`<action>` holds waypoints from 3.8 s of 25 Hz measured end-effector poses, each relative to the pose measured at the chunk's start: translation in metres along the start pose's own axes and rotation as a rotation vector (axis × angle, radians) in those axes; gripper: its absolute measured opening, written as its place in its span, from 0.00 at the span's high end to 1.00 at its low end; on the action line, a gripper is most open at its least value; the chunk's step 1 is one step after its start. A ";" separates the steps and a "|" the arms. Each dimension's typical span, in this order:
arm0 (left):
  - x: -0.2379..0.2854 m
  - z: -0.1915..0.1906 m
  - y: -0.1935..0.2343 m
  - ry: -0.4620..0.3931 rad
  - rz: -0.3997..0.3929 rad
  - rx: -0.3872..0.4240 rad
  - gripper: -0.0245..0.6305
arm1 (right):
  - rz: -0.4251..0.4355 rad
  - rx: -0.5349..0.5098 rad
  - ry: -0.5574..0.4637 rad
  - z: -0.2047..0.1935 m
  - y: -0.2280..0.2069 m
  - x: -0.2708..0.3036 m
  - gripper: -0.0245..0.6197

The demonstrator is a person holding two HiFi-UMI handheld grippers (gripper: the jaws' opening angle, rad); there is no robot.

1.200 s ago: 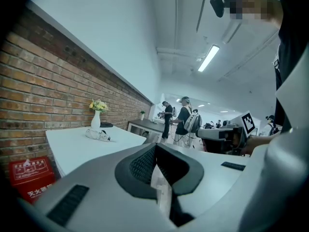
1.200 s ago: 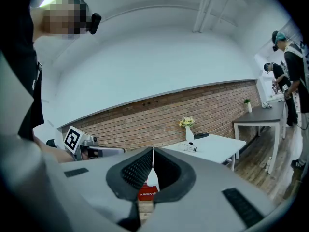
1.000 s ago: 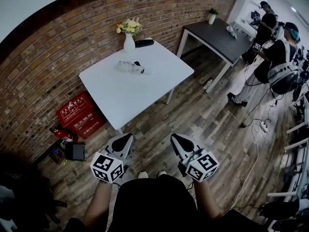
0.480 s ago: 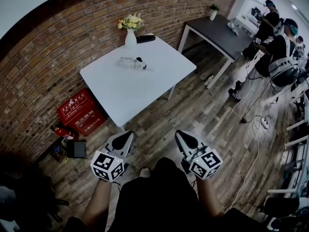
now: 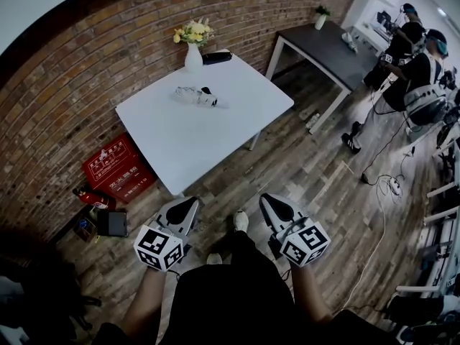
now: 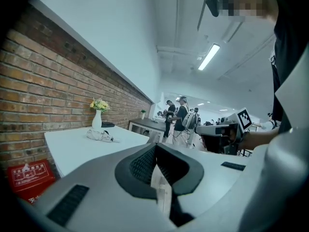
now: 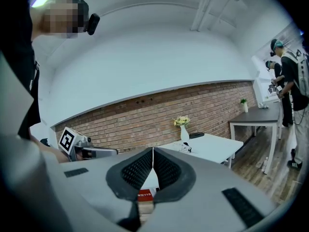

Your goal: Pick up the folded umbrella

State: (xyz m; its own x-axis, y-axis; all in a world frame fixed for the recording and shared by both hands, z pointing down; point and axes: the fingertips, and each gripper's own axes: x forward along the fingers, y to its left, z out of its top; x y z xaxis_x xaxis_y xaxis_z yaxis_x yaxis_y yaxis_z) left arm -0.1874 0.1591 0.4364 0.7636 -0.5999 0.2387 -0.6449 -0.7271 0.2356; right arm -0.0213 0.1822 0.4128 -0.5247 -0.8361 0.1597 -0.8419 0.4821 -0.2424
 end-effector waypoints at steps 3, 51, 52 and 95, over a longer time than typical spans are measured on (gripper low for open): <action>0.016 0.005 0.009 0.009 0.018 0.002 0.94 | 0.014 0.008 -0.006 0.007 -0.015 0.014 0.93; 0.267 0.079 0.112 0.039 0.232 -0.066 0.94 | 0.270 0.066 0.088 0.072 -0.260 0.194 0.93; 0.268 0.079 0.115 0.043 0.234 -0.059 0.94 | 0.268 0.062 0.094 0.071 -0.260 0.196 0.93; 0.453 -0.033 0.257 0.699 -0.293 0.764 0.81 | 0.072 0.081 0.279 -0.030 -0.289 0.328 0.93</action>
State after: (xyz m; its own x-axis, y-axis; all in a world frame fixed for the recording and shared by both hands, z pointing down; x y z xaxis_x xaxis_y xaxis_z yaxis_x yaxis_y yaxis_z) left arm -0.0079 -0.2885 0.6365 0.5415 -0.2209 0.8112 -0.0638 -0.9729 -0.2223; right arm 0.0461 -0.2229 0.5641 -0.6062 -0.6913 0.3932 -0.7946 0.5054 -0.3364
